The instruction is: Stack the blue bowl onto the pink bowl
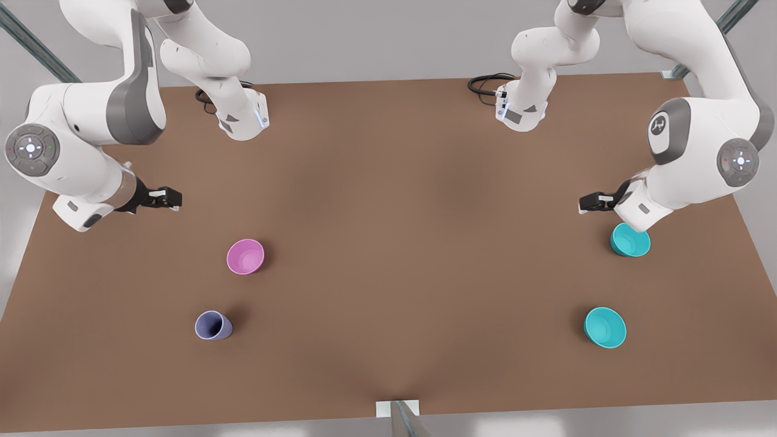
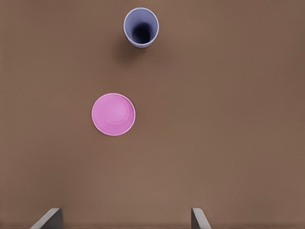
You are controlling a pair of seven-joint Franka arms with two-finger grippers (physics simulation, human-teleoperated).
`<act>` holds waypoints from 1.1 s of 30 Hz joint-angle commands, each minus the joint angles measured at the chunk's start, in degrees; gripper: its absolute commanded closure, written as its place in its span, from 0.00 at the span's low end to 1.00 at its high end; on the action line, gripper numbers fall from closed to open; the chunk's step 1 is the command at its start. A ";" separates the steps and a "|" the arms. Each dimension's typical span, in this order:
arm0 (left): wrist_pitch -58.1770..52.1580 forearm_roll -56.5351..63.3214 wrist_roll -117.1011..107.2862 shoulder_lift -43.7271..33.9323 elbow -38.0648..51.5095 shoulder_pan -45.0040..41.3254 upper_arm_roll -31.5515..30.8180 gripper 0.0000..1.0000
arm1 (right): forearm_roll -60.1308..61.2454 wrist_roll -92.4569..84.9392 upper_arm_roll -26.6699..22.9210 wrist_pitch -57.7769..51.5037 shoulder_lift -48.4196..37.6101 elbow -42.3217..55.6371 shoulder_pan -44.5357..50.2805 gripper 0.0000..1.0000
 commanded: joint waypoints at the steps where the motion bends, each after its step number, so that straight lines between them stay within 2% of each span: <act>1: -0.04 0.02 0.01 0.01 -0.02 0.11 -0.06 0.00 | 0.05 0.86 0.02 -0.30 0.21 0.09 -0.05 0.00; 4: -0.04 0.02 0.01 0.01 -0.02 0.37 0.03 0.00 | 1.10 0.16 -0.07 -1.36 3.72 -0.52 -0.14 0.00; 5: -0.13 0.02 0.10 0.10 -0.11 0.55 0.03 0.00 | 1.28 0.77 -0.07 2.93 5.48 -4.47 -0.14 0.00; 7: -0.13 0.02 0.10 0.10 -0.11 0.46 0.03 0.00 | 2.33 2.43 -0.33 19.27 5.92 -16.50 -0.93 0.00; 9: -0.92 0.02 0.10 0.01 -0.11 0.46 0.03 0.00 | 2.51 4.20 -0.33 28.16 6.36 -22.84 -1.02 0.00; 15: -1.27 0.02 0.19 0.01 -0.11 0.46 0.03 0.00 | 9.54 6.40 -0.33 40.03 15.41 -25.40 -3.04 0.00; 29: -2.24 0.11 0.10 0.27 -0.11 0.46 -0.06 0.00 | 14.11 6.40 -0.07 42.94 22.97 -26.98 -3.57 0.02; 30: -2.24 0.11 0.10 0.27 -0.11 0.46 -0.06 0.00 | 14.37 6.40 -0.07 42.94 23.33 -26.98 -3.57 0.17; 32: -2.77 0.11 0.10 0.27 -0.11 0.46 -0.06 0.00 | 14.55 6.31 -0.07 42.85 23.94 -26.63 -3.65 0.58; 33: -2.77 0.11 0.10 0.27 -0.02 0.46 -0.06 0.00 | 14.55 6.22 0.02 42.76 24.12 -26.46 -3.65 0.70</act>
